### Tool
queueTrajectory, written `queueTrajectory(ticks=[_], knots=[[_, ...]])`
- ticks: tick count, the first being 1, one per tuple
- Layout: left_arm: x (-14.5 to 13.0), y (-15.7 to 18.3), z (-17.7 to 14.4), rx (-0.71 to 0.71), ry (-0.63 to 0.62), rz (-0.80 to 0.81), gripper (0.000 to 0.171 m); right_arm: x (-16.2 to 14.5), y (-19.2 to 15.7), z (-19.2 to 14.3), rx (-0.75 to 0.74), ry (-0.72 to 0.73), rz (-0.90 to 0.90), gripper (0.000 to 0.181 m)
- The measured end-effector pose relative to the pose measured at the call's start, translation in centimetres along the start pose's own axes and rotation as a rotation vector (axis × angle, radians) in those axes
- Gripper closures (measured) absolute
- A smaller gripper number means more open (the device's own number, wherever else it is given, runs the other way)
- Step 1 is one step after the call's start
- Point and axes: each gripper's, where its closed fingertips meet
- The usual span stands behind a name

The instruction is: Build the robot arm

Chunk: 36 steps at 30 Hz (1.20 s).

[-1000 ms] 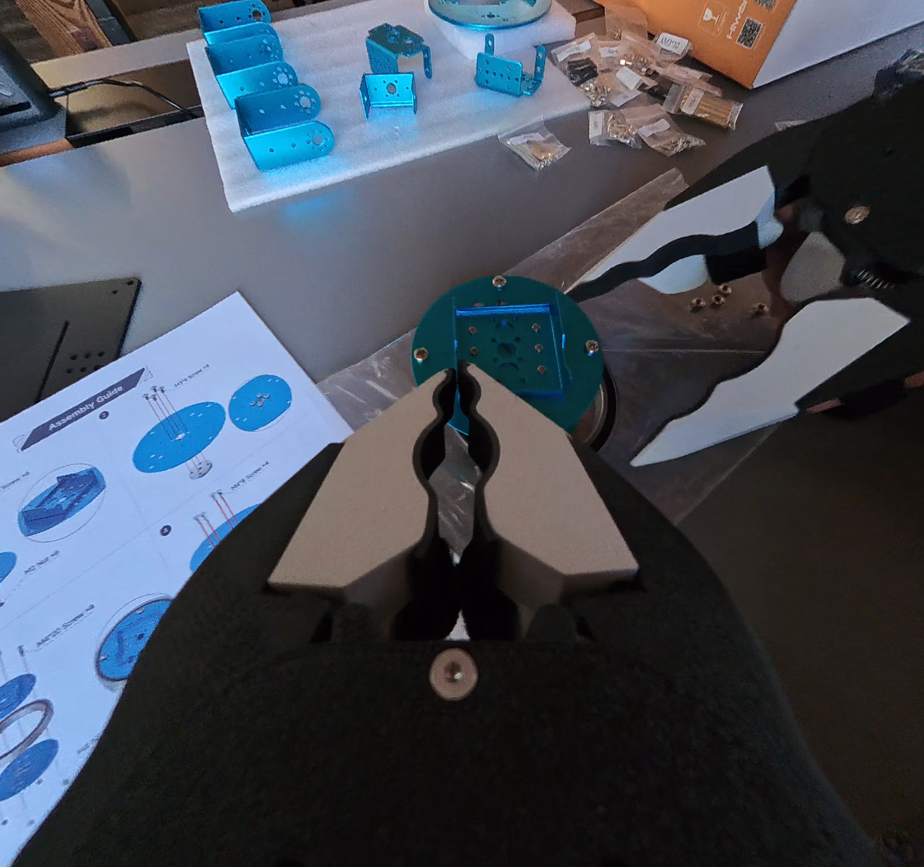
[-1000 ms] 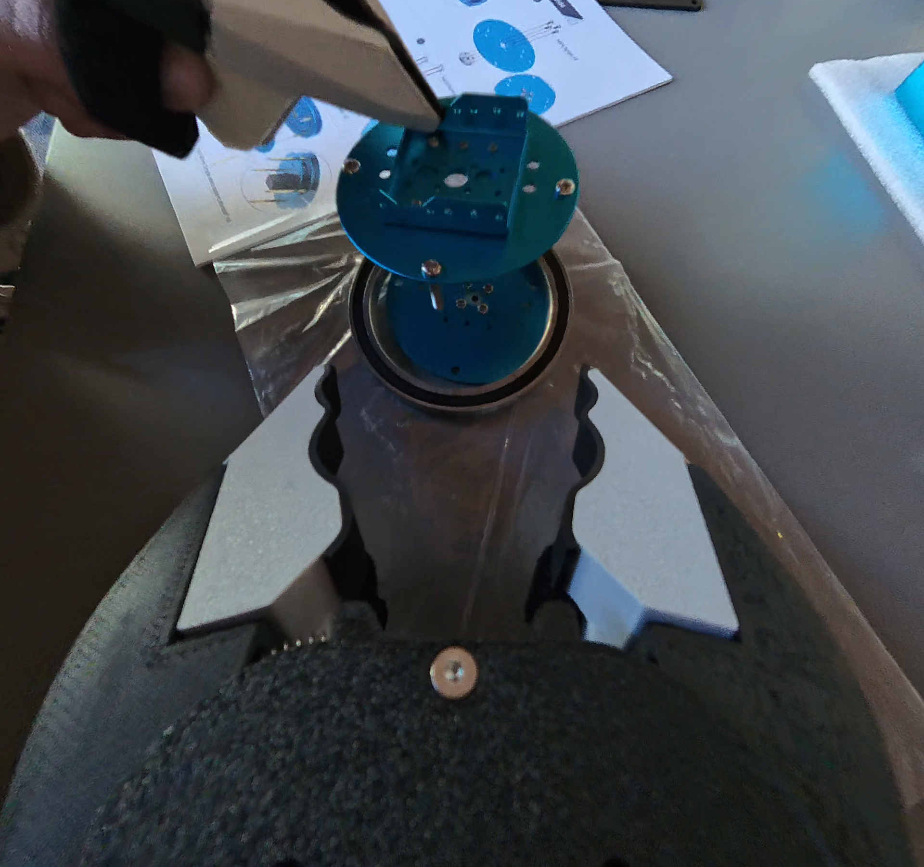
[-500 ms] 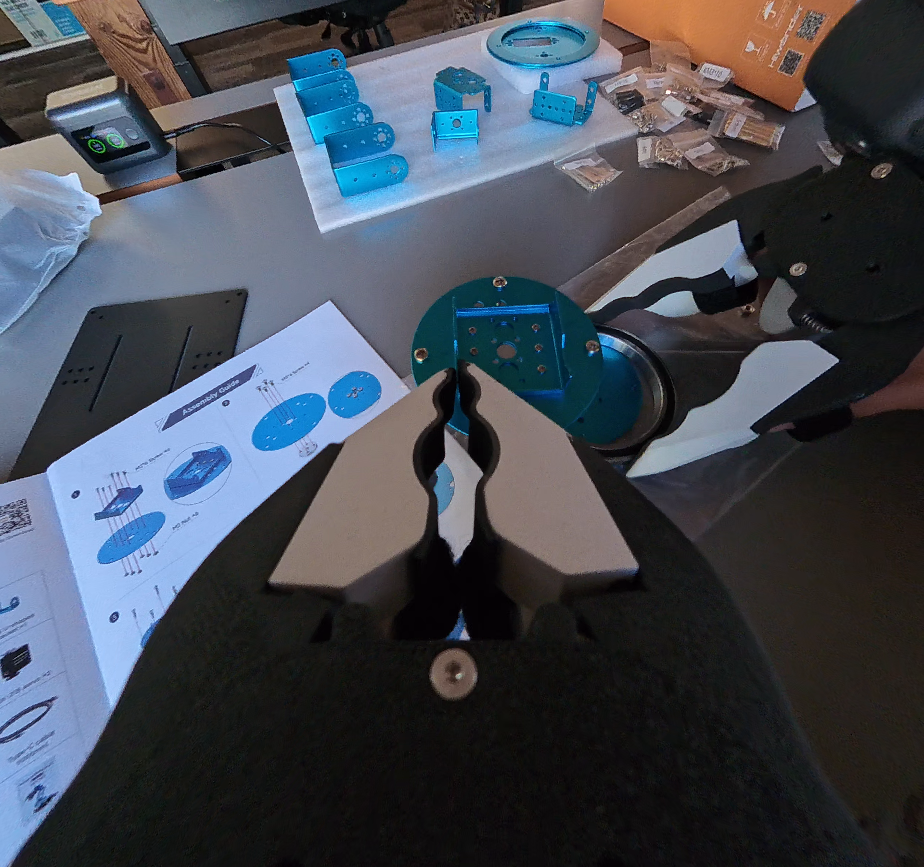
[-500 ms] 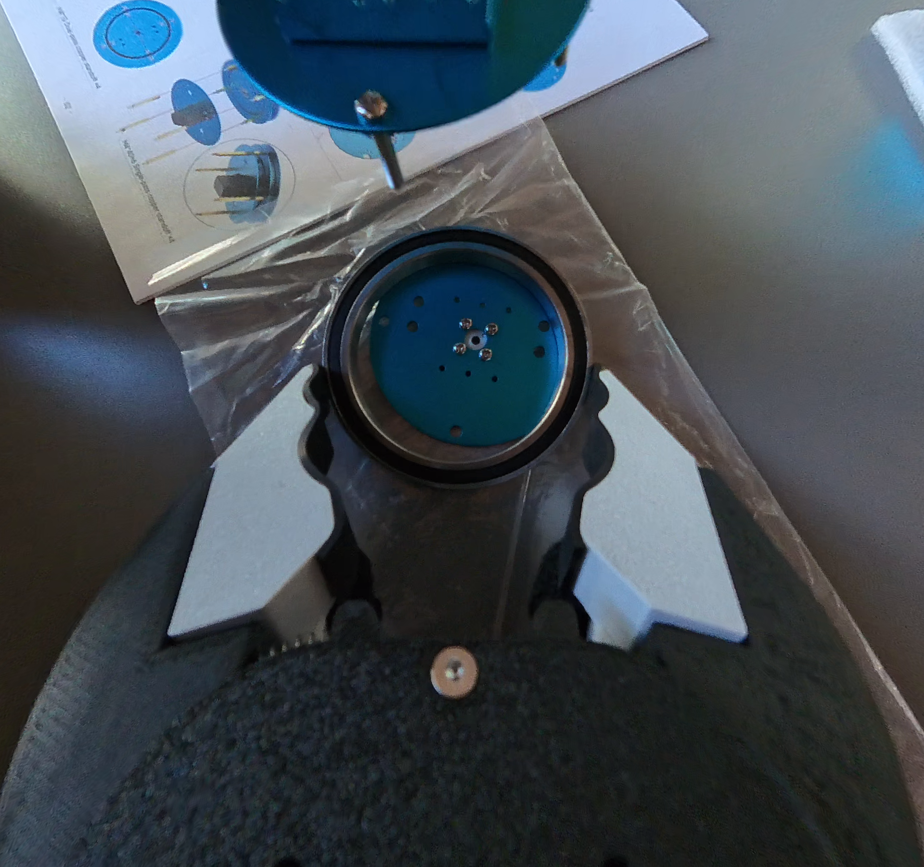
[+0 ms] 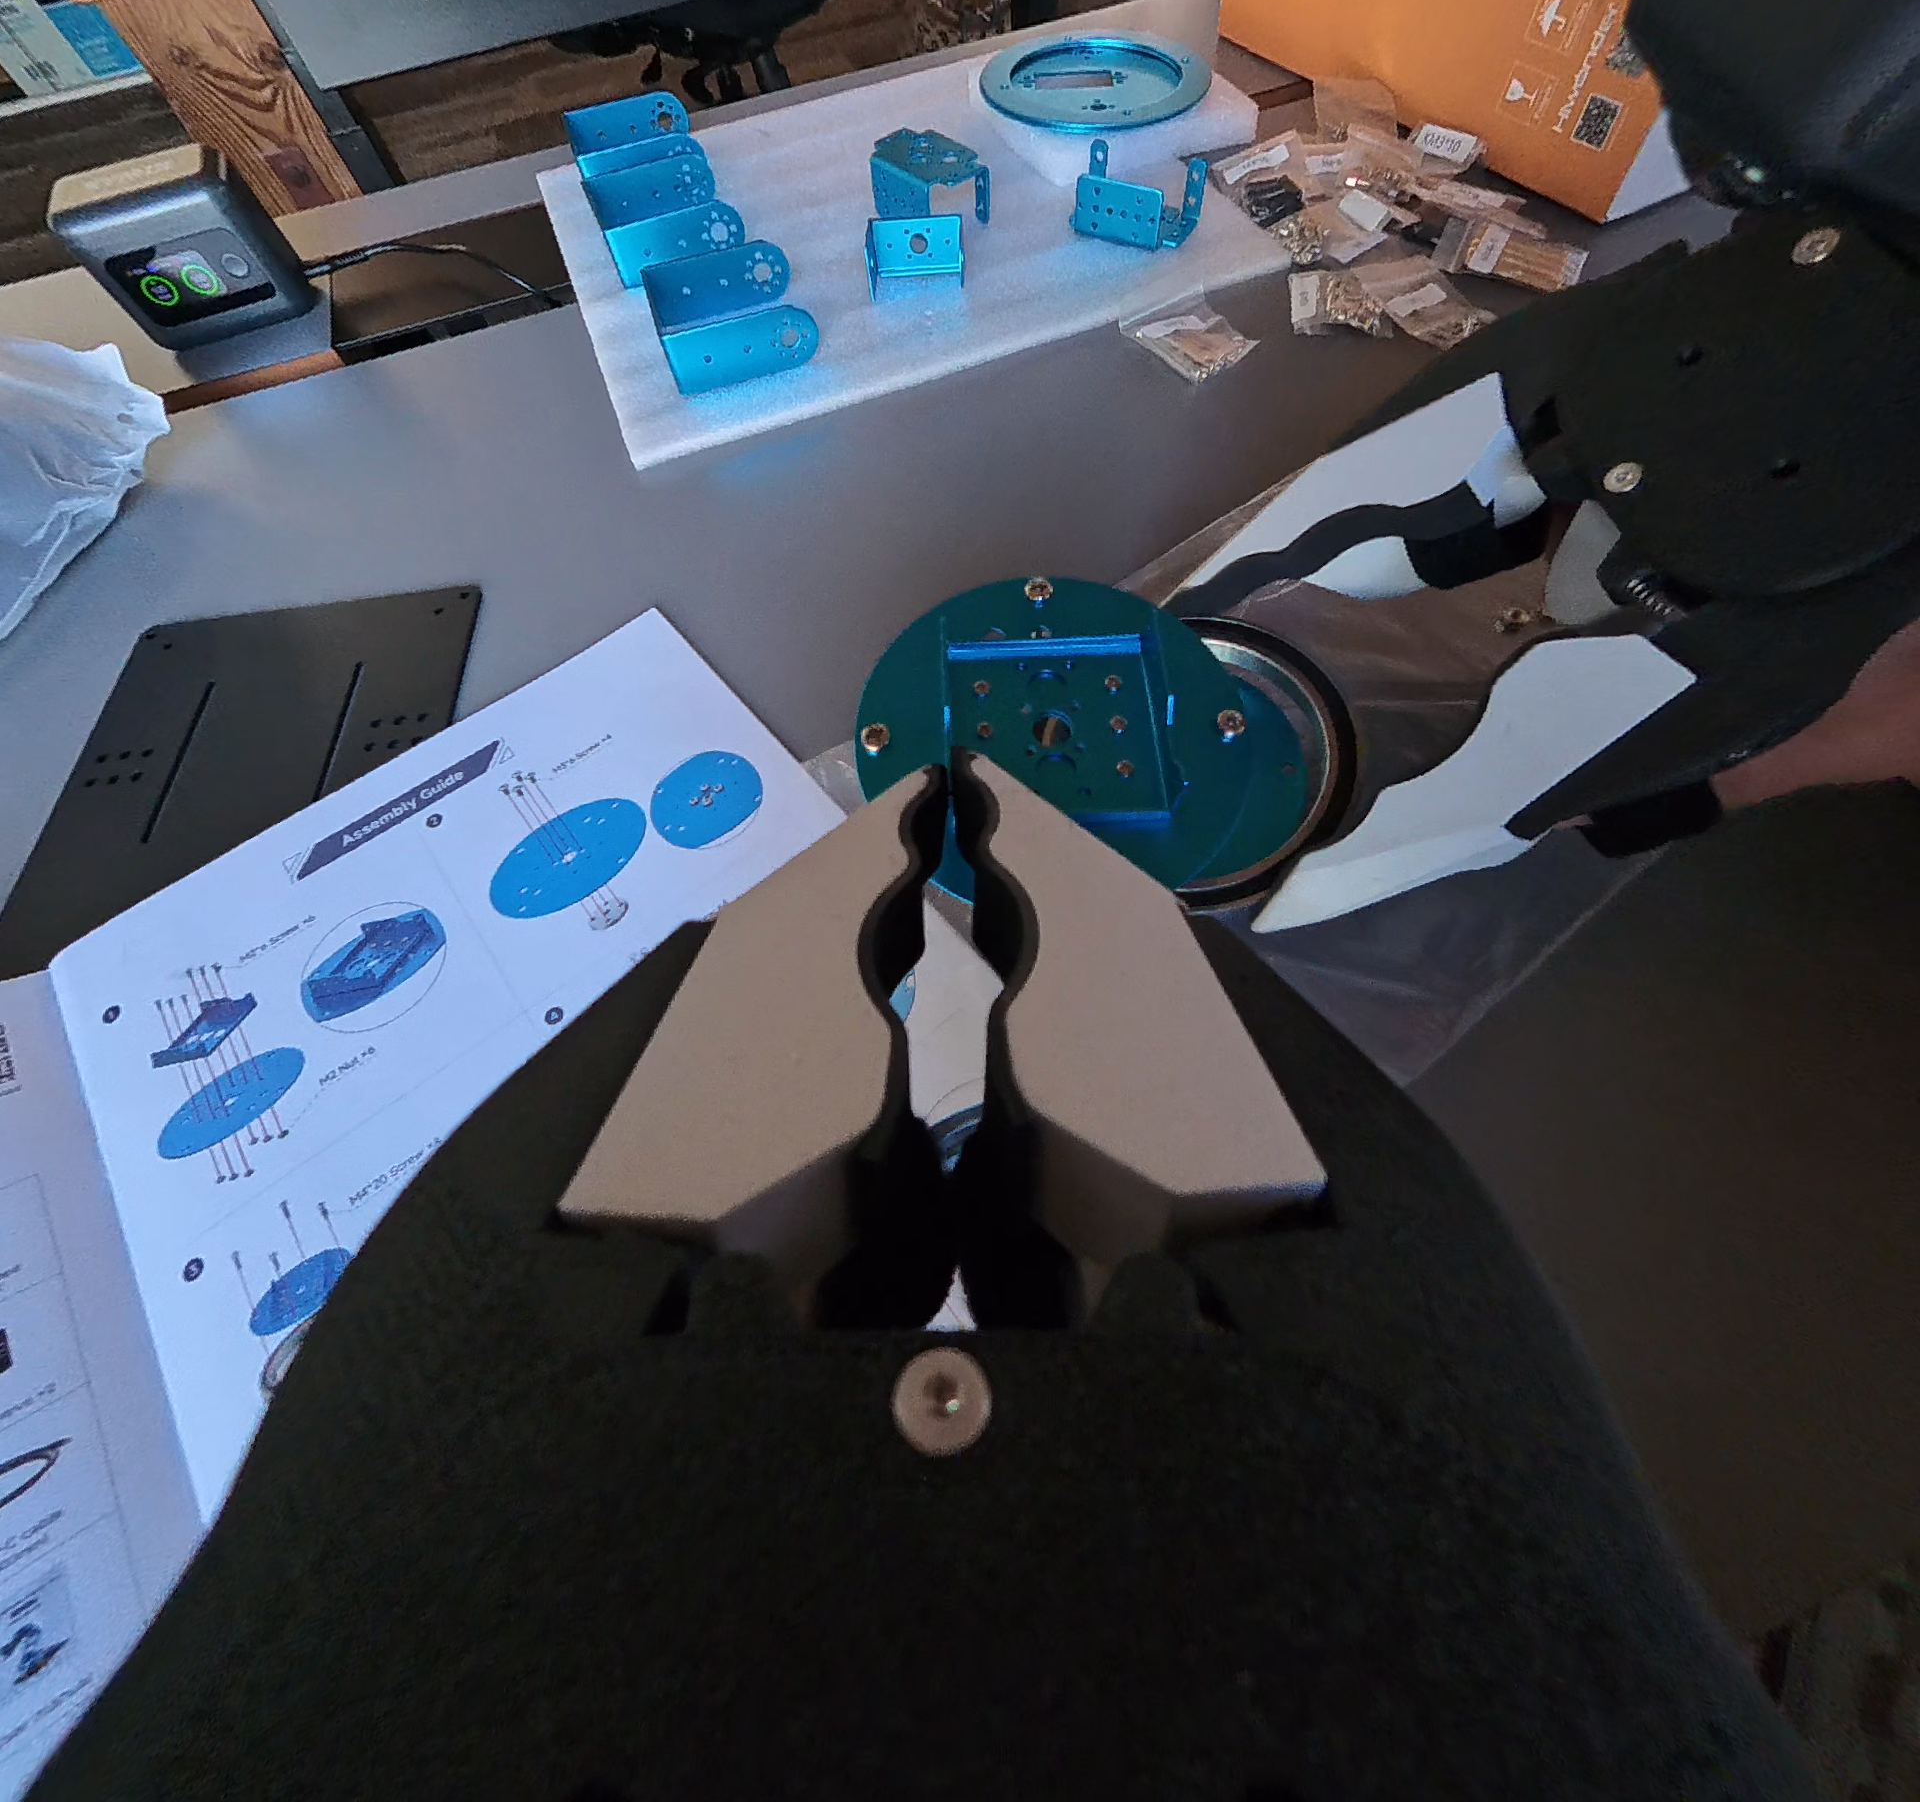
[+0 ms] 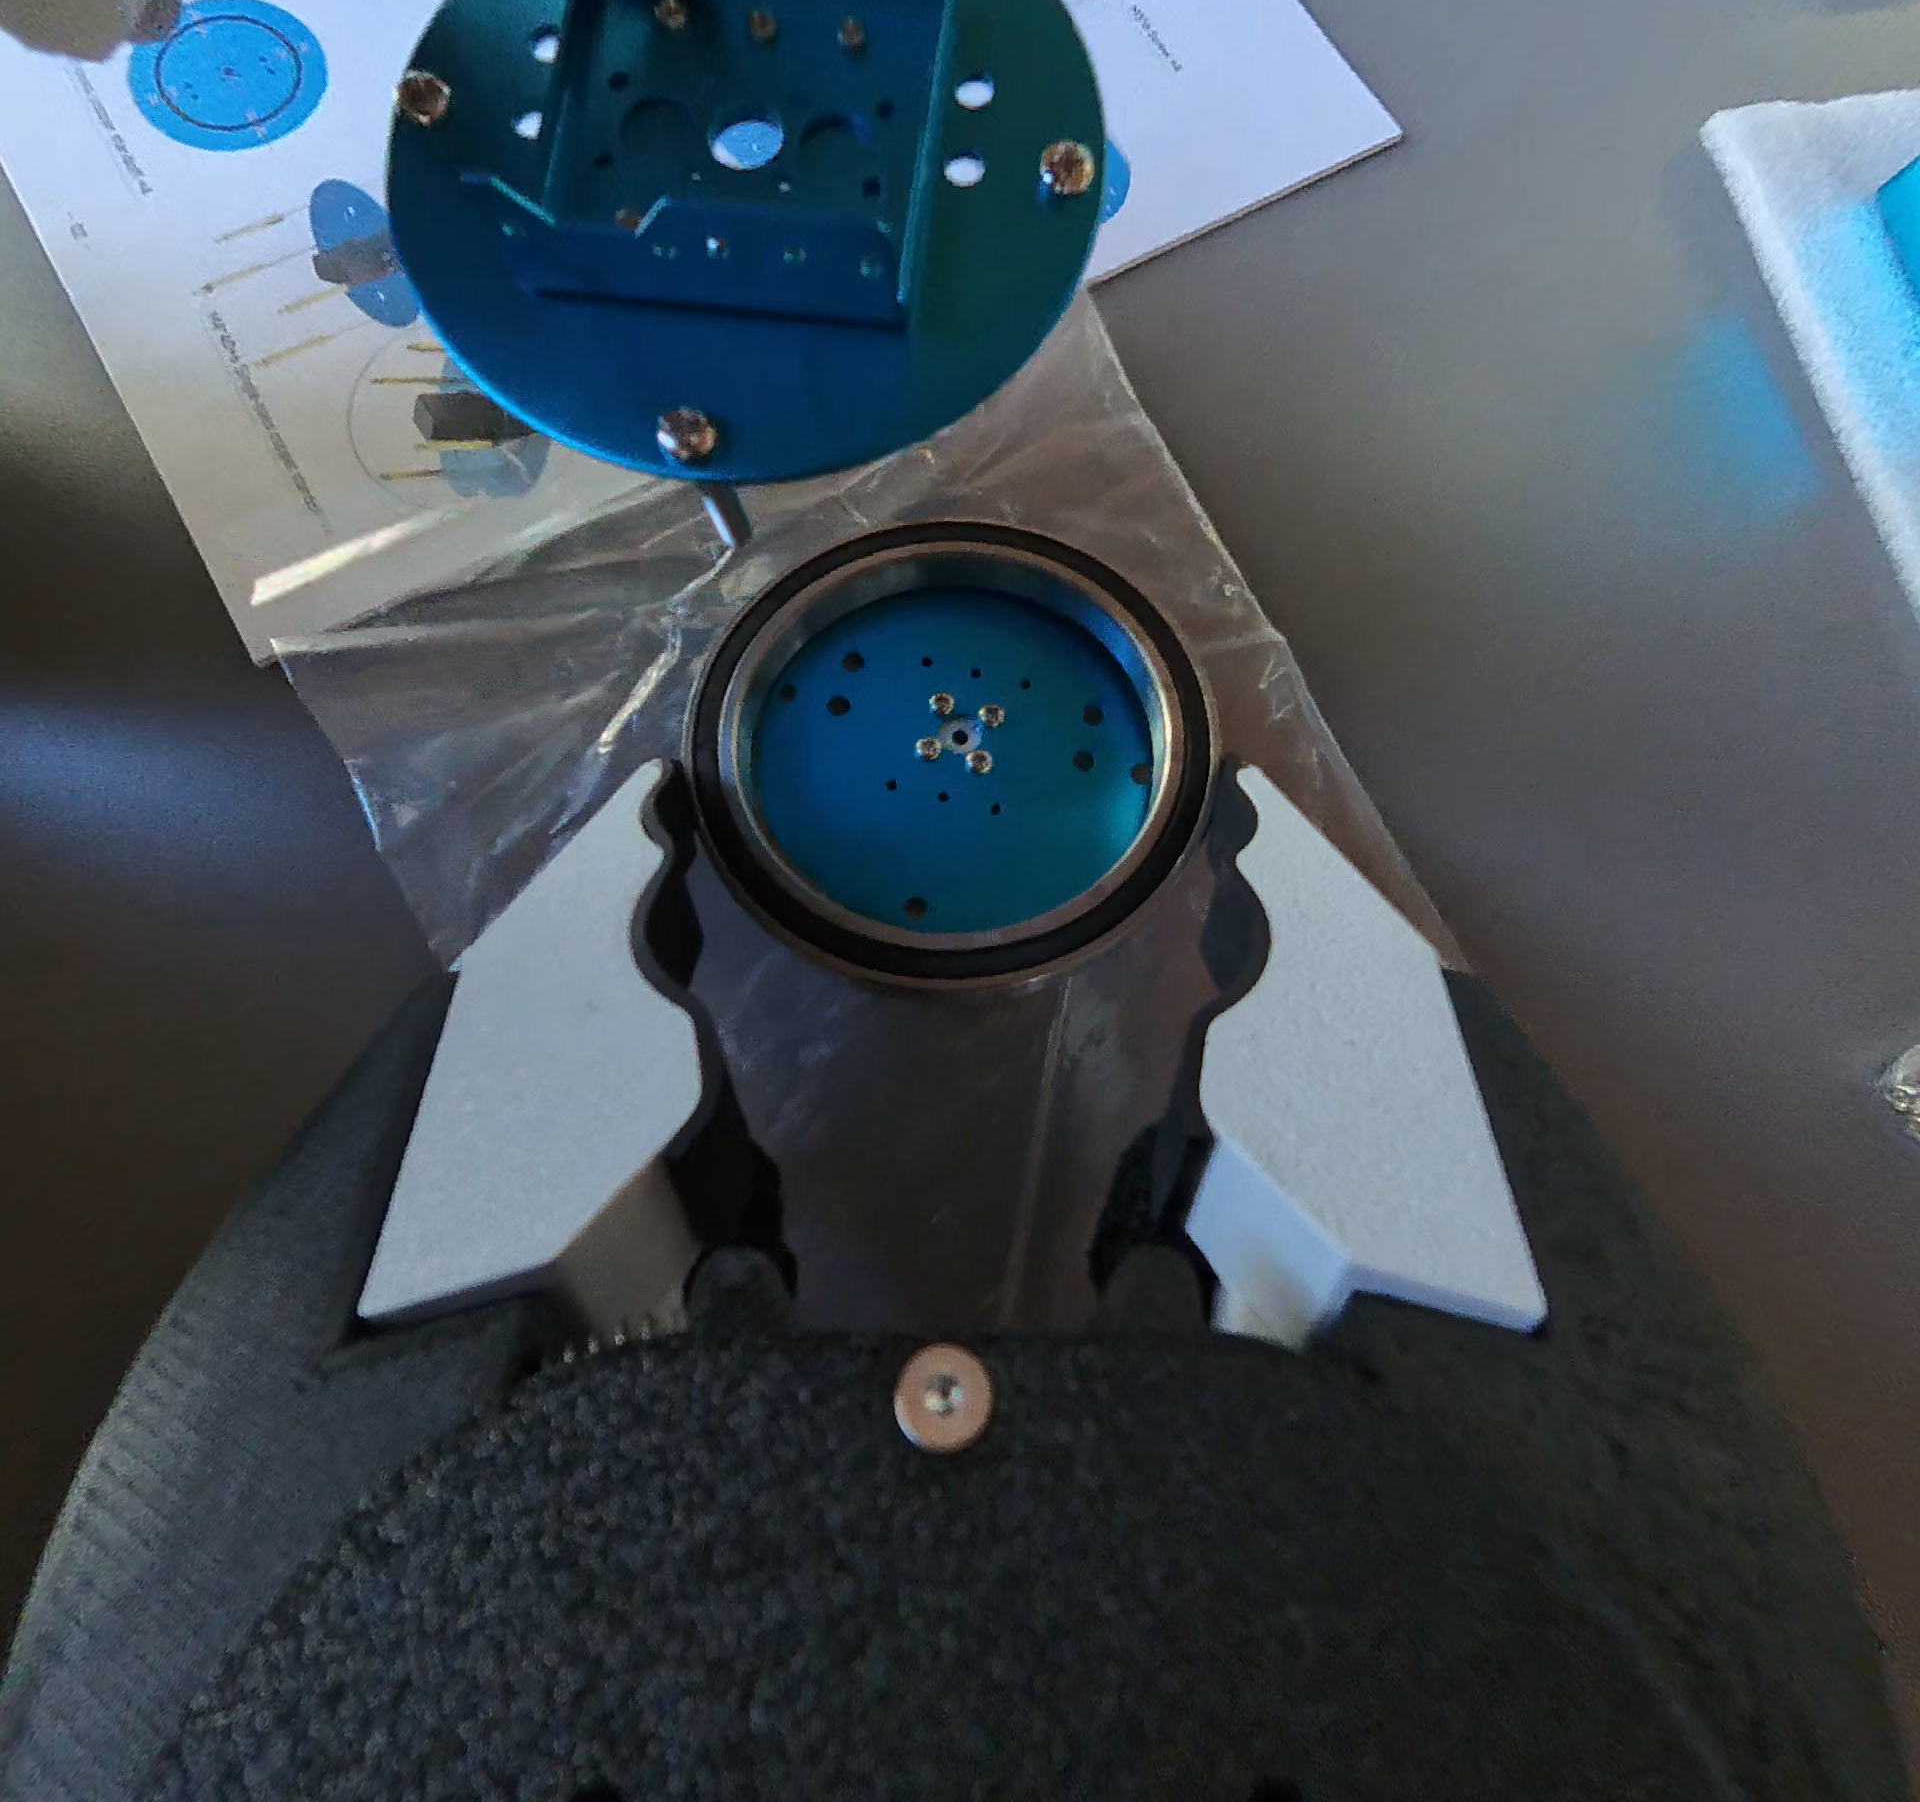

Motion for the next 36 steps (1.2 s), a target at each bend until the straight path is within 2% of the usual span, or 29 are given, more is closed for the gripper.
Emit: queueTrajectory(ticks=[5,9,18,36], knots=[[0.0,-0.2,-0.1,0.002,0.004,-0.007,0.171,0.0,0.4,0.7,0.025,-0.047,0.018,0.083],[0.0,-0.5,-0.2,0.008,0.007,-0.011,0.171,0.1,0.4,0.8,0.068,-0.027,0.082,0.084],[-0.1,-0.9,0.3,0.011,0.002,-0.018,0.171,-0.1,-0.2,0.6,0.045,-0.013,0.052,0.084],[-0.7,2.7,4.0,-0.062,-0.045,0.017,0.171,-0.3,0.0,0.6,0.071,0.026,0.081,0.084]])
Point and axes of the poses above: each gripper's, where its closed fingertips meet, z out along the fingers, x out of its top, y = z × x across the jaws, and after that the axes turned 5 degrees about z, right-handed
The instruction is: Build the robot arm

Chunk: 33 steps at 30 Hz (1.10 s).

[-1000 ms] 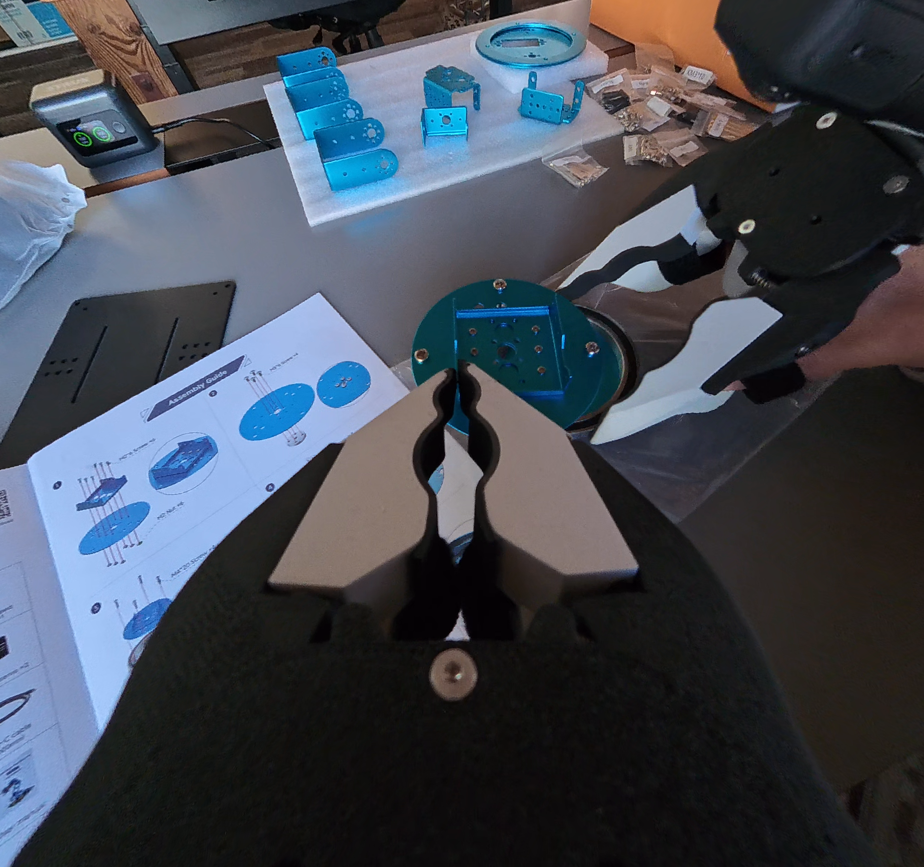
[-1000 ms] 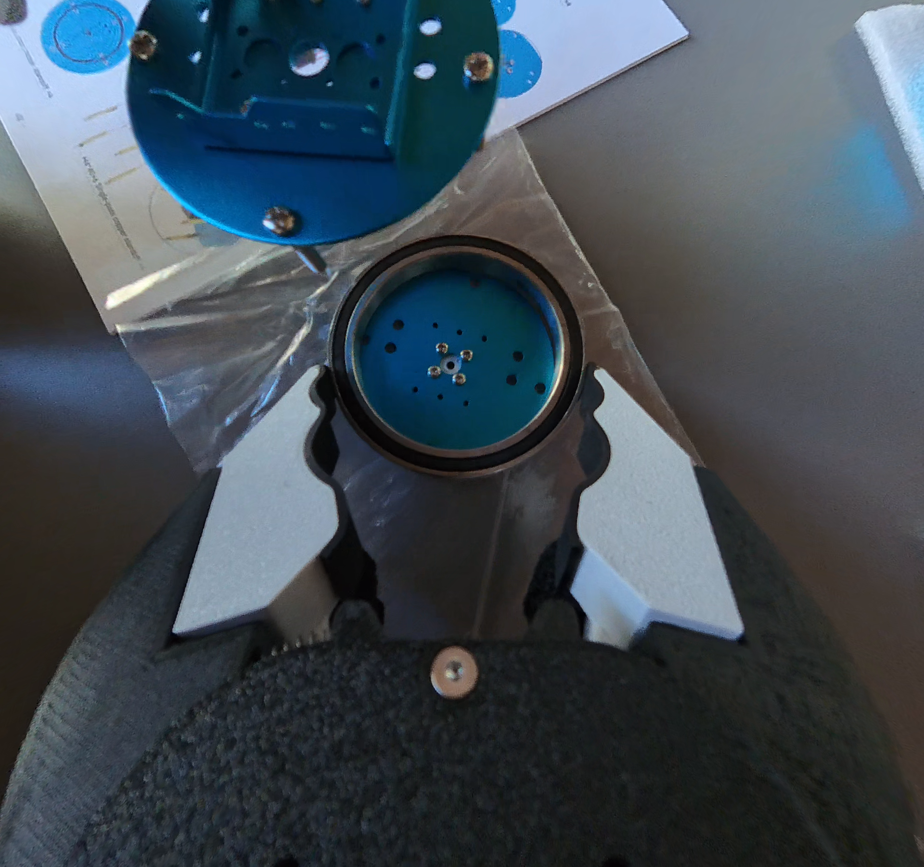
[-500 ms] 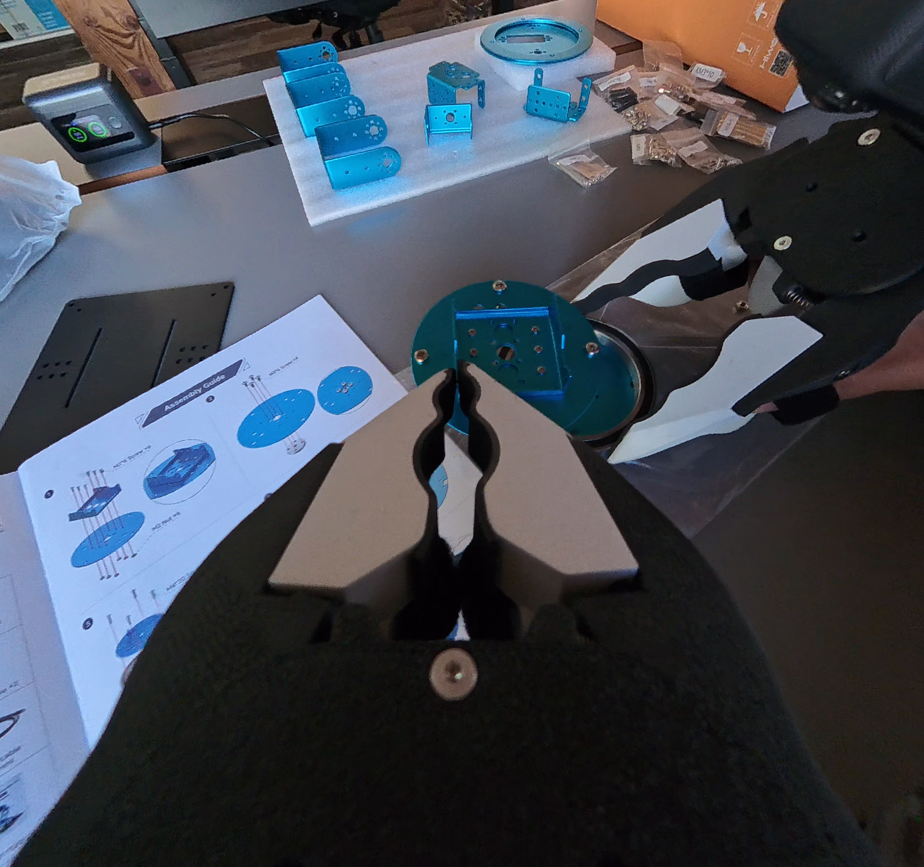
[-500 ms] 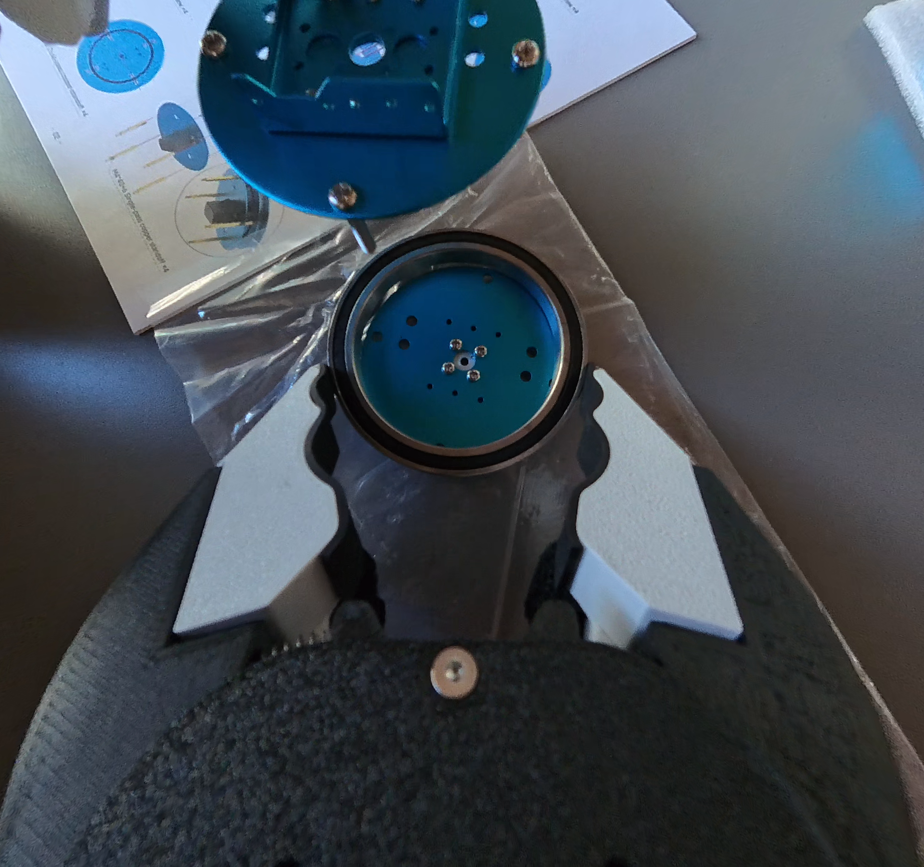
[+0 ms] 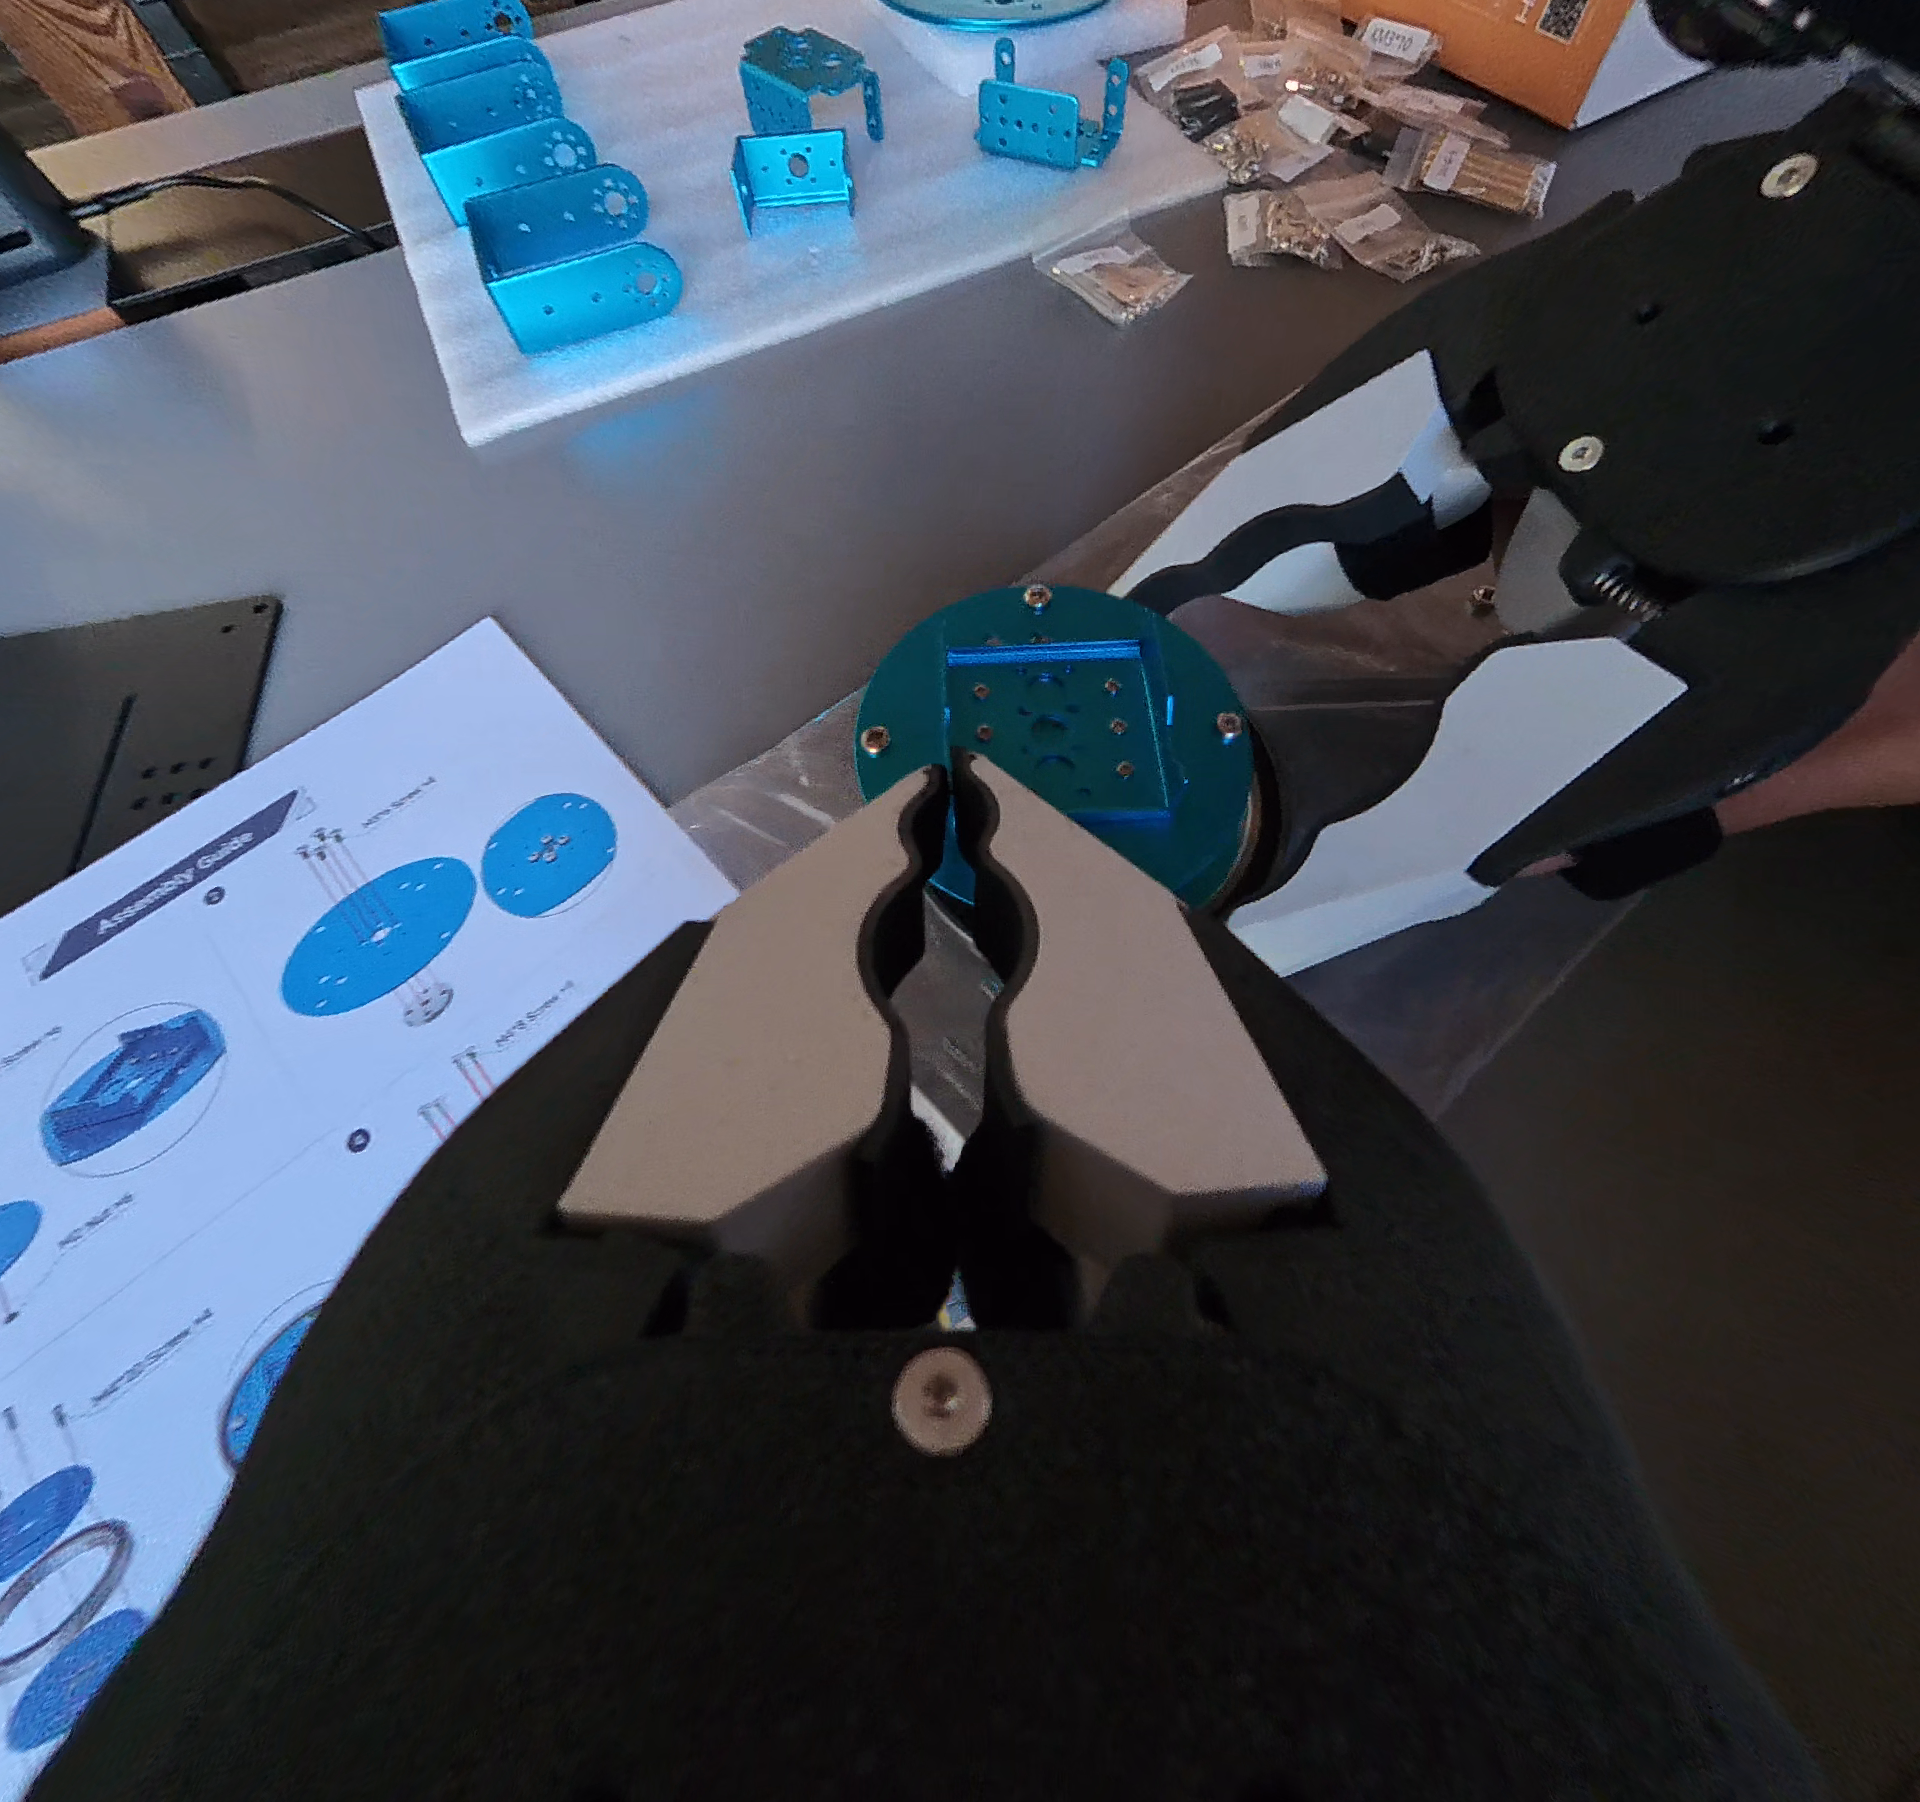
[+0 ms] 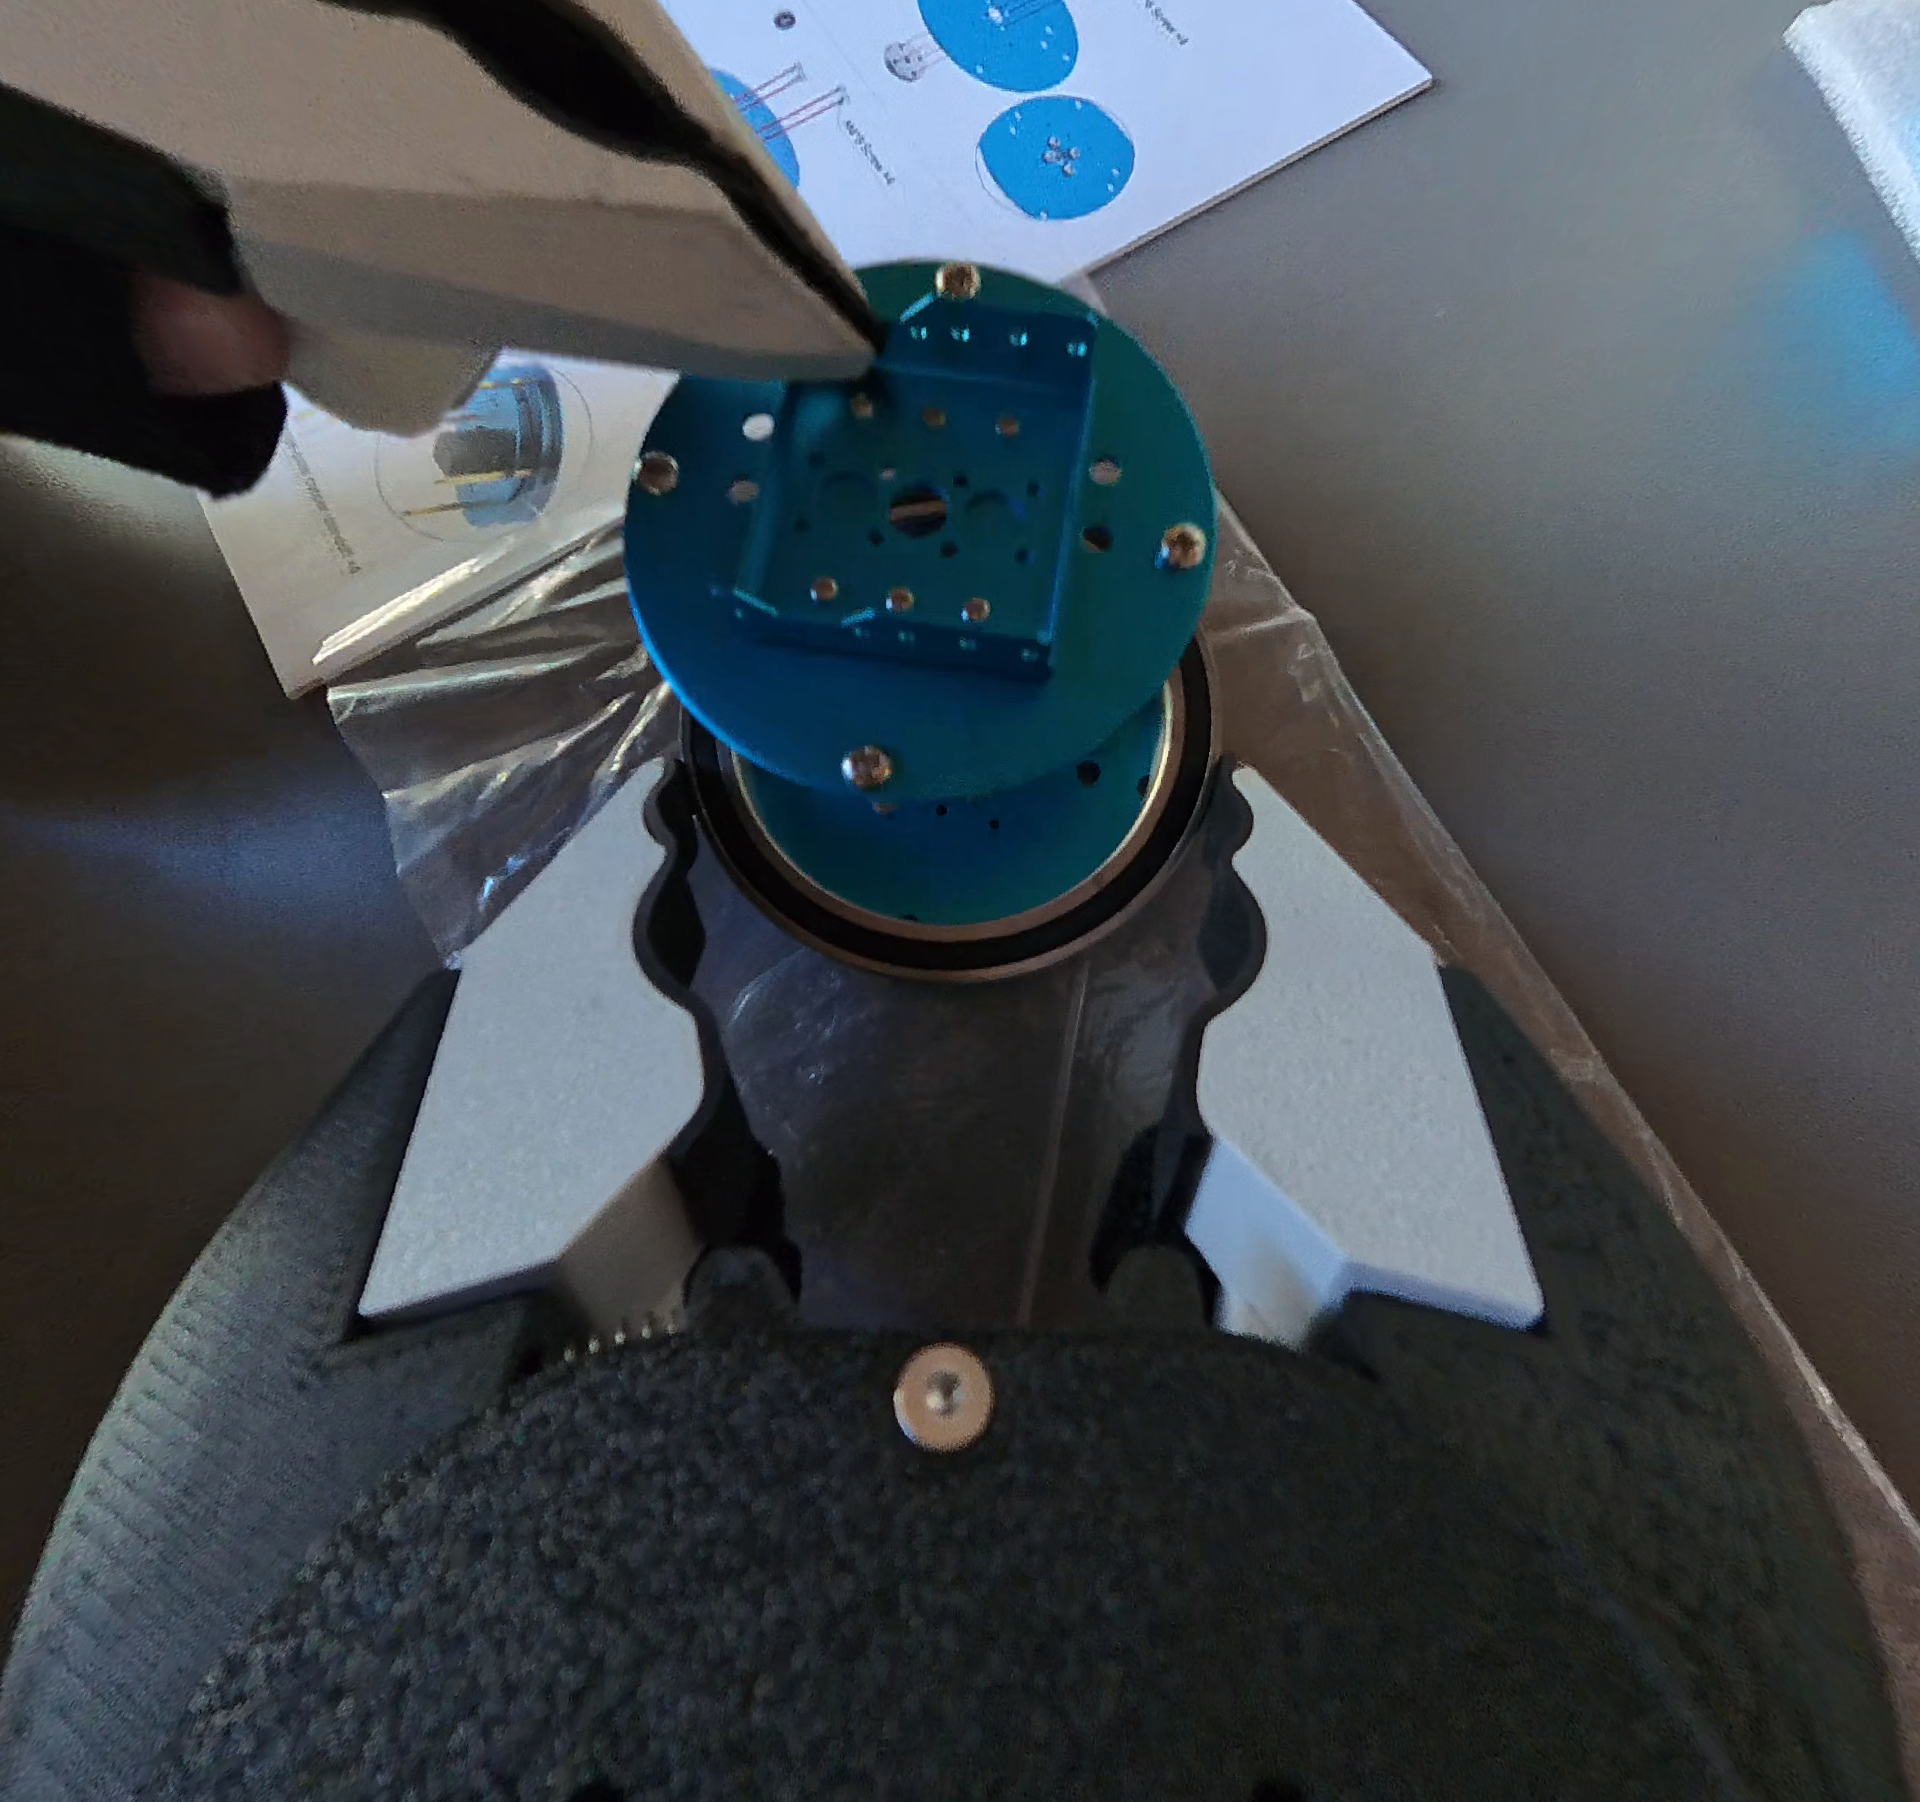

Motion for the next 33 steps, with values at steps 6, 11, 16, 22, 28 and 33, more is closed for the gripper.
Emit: queueTrajectory(ticks=[6,11,16,22,28,33], knots=[[-0.6,1.2,0.8,-0.033,-0.025,0.009,0.171,-0.1,0.2,-0.2,-0.014,-0.001,0.006,0.084],[-0.6,1.7,1.3,-0.035,-0.036,0.022,0.171,-0.2,0.4,-0.2,-0.018,0.001,0.019,0.084],[-0.8,1.7,1.8,-0.034,-0.051,0.027,0.171,-0.2,0.5,-0.2,-0.019,0.001,0.047,0.084],[-0.8,1.8,2.2,-0.026,-0.062,0.044,0.171,-0.3,0.5,-0.2,-0.029,-0.003,0.049,0.085],[-1.2,1.7,2.3,-0.022,-0.068,0.038,0.171,-0.3,0.6,-0.2,-0.032,0.001,0.058,0.085],[-1.1,1.4,2.5,-0.016,-0.060,0.030,0.171,-0.2,0.7,-0.2,-0.048,0.003,0.067,0.085]])
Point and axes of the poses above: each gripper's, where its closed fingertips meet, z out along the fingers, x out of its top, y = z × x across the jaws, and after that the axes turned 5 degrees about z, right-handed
